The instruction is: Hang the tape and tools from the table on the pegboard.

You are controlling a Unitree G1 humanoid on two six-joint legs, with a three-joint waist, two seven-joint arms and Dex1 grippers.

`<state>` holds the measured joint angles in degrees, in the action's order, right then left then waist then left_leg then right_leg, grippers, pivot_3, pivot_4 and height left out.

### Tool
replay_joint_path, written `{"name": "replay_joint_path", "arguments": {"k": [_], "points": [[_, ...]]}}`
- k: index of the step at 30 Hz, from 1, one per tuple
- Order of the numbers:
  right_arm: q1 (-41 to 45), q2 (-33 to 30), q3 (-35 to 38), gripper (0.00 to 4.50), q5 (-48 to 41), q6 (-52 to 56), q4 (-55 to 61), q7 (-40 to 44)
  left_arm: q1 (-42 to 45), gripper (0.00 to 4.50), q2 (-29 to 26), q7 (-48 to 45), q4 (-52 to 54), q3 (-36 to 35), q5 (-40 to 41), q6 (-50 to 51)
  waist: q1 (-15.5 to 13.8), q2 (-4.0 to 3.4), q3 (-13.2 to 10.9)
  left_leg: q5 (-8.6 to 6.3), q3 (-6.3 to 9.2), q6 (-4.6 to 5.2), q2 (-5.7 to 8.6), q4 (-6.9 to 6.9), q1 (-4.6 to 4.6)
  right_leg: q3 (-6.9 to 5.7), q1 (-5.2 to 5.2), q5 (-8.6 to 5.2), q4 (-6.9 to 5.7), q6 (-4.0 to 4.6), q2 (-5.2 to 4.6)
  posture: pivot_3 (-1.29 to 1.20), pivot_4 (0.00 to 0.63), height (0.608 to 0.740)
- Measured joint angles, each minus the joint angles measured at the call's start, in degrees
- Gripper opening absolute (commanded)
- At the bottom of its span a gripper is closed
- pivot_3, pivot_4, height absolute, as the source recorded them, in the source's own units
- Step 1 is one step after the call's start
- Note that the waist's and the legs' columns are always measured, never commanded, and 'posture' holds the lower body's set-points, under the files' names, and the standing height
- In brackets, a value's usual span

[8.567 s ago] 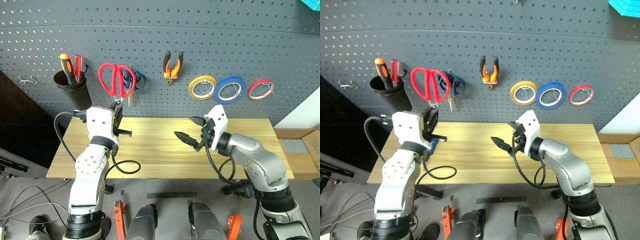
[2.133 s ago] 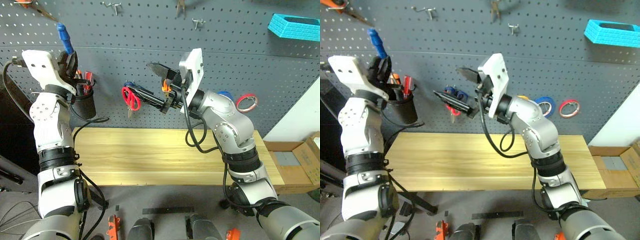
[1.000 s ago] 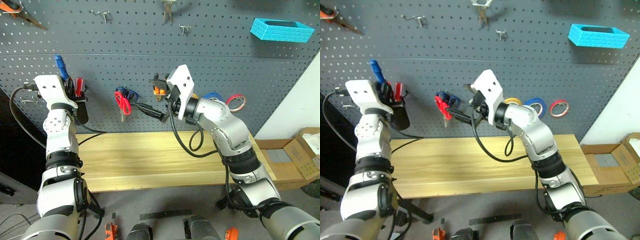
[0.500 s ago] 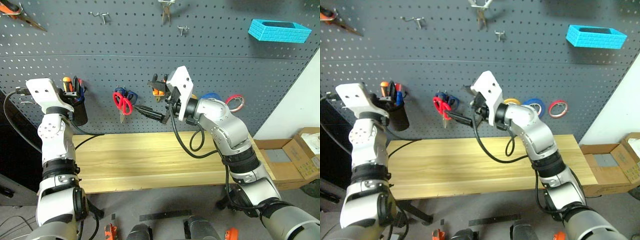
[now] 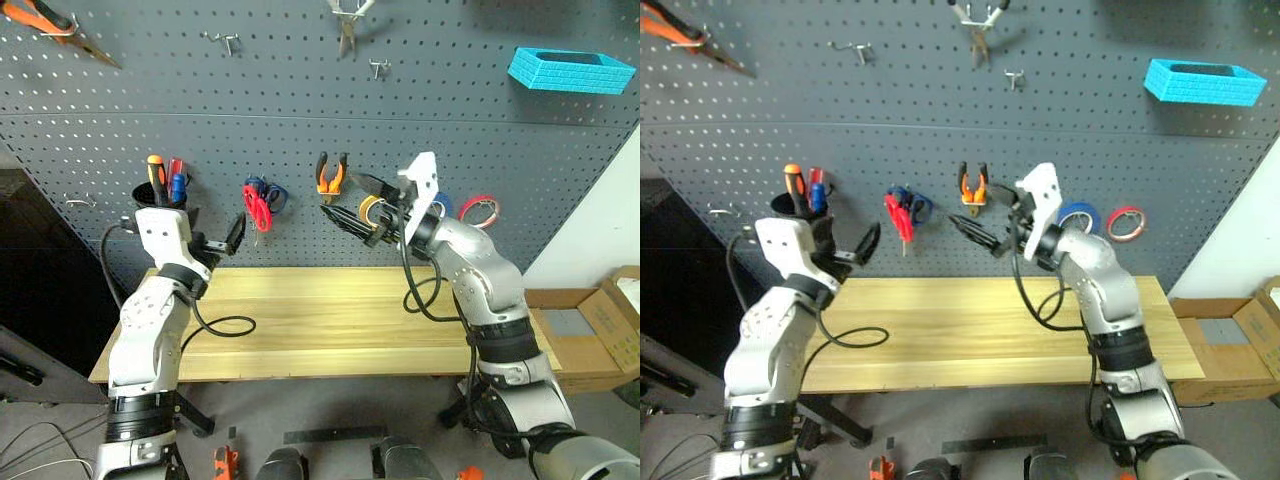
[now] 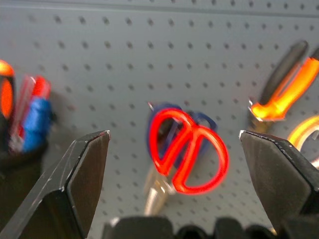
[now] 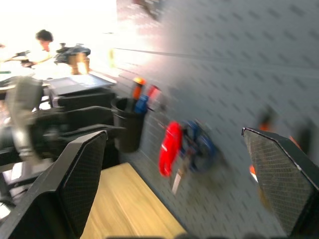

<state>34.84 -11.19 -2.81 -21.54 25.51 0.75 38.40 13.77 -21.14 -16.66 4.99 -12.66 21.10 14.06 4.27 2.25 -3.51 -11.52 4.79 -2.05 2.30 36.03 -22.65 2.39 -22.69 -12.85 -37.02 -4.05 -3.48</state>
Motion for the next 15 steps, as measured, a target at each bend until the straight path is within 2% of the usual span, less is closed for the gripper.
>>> {"name": "replay_joint_path", "arguments": {"k": [4, 8, 15], "points": [[-6.50, -0.94, 1.80, 4.50, 1.83, -3.04, -1.78, -3.09, -4.21, 4.46, 3.34, 0.63, 0.34, 3.06, -2.01, 0.12, 0.30, -0.25, 0.13, -0.03, -0.16, 0.02, -0.04, -0.06, 0.65, 0.06, 0.60, -0.44, 0.10, 0.12, 0.00, -0.07, 0.000, 0.740], [-8.51, -2.51, 6.15, 4.50, 3.11, -7.31, -8.51, -6.00, -8.22, 4.46, 3.45, -1.55, -1.96, 5.80, -4.51, -1.61, 0.76, -0.31, 0.13, -0.02, -0.18, 0.02, -0.11, -0.04, 0.82, 0.06, 0.70, -0.49, 0.03, 0.20, 0.06, -0.08, 0.000, 0.740], [-12.64, -4.96, 6.34, 4.50, 6.73, -14.76, -21.66, -5.70, -6.87, 4.46, 2.44, -2.04, -13.86, 2.02, -5.03, -6.72, 1.00, -0.49, 0.24, -0.02, -0.18, 0.02, -0.15, -0.04, 0.93, 0.06, 0.84, -0.53, 0.06, 0.25, 0.11, -0.08, 0.000, 0.740]]}}
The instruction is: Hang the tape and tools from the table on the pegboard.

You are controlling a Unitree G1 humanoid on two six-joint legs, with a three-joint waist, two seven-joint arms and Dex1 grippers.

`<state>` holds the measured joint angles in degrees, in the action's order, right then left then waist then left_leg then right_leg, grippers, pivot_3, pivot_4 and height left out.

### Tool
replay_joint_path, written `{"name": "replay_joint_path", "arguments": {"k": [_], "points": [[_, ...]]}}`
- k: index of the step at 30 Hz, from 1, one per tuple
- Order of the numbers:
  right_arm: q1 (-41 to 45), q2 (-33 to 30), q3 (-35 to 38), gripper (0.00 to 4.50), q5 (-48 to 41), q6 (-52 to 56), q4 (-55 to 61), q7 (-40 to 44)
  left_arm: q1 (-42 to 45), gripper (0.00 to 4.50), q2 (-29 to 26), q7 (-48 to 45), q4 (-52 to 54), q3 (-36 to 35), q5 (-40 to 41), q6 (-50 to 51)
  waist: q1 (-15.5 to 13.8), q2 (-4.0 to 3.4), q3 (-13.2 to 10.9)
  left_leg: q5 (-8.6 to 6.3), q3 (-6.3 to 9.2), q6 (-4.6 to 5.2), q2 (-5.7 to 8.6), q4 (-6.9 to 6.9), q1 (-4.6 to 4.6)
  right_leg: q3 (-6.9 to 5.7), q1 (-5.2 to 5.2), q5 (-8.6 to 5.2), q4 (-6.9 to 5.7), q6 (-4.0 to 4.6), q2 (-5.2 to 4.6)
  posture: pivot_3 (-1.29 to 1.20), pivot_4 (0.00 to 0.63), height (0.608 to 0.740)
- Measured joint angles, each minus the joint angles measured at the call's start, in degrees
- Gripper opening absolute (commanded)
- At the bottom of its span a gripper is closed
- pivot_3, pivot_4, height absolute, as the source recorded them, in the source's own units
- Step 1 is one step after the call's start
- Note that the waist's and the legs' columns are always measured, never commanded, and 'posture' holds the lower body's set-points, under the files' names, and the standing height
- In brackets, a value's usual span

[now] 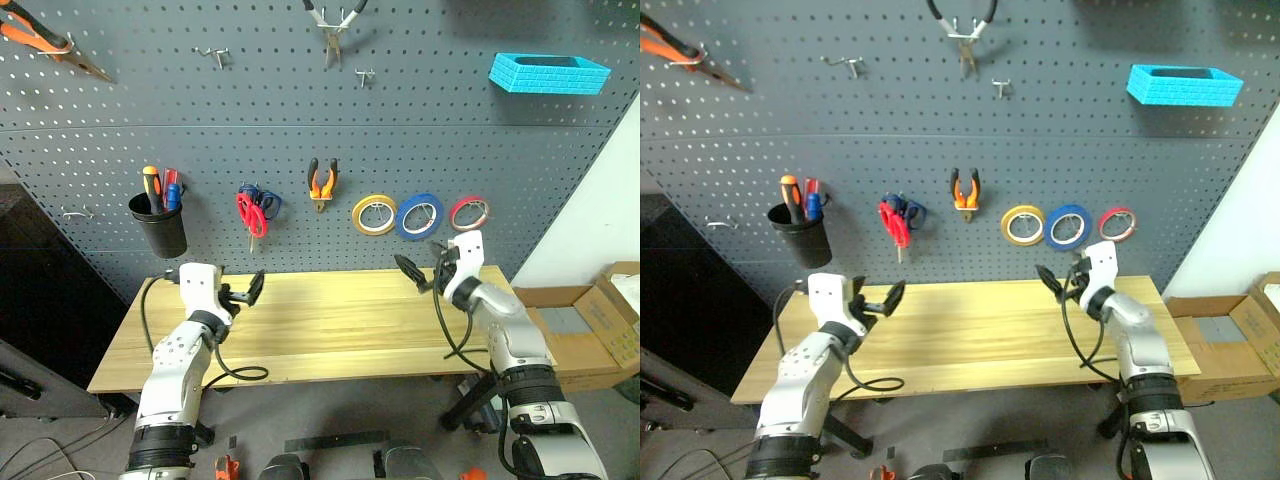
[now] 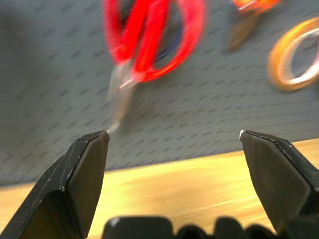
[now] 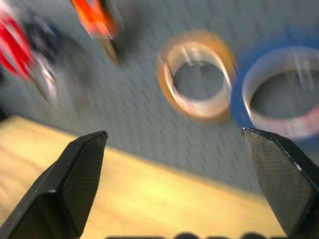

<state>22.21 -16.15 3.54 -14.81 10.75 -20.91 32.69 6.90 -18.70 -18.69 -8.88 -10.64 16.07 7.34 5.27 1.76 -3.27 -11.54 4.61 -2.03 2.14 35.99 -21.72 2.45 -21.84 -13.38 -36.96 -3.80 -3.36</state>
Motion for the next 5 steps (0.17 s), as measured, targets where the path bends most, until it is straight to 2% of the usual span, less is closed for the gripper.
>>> {"name": "replay_joint_path", "arguments": {"k": [5], "points": [[-0.16, -0.56, 0.02, 4.50, 0.32, -3.69, -4.83, 1.00, 0.51, 4.46, -0.10, -0.60, -5.52, -1.47, -0.82, -3.12, -0.13, 0.01, 0.01, 0.00, 0.04, 0.00, 0.00, 0.01, -0.01, -0.01, 0.04, 0.00, 0.02, 0.00, 0.00, -0.08, 0.000, 0.740]]}}
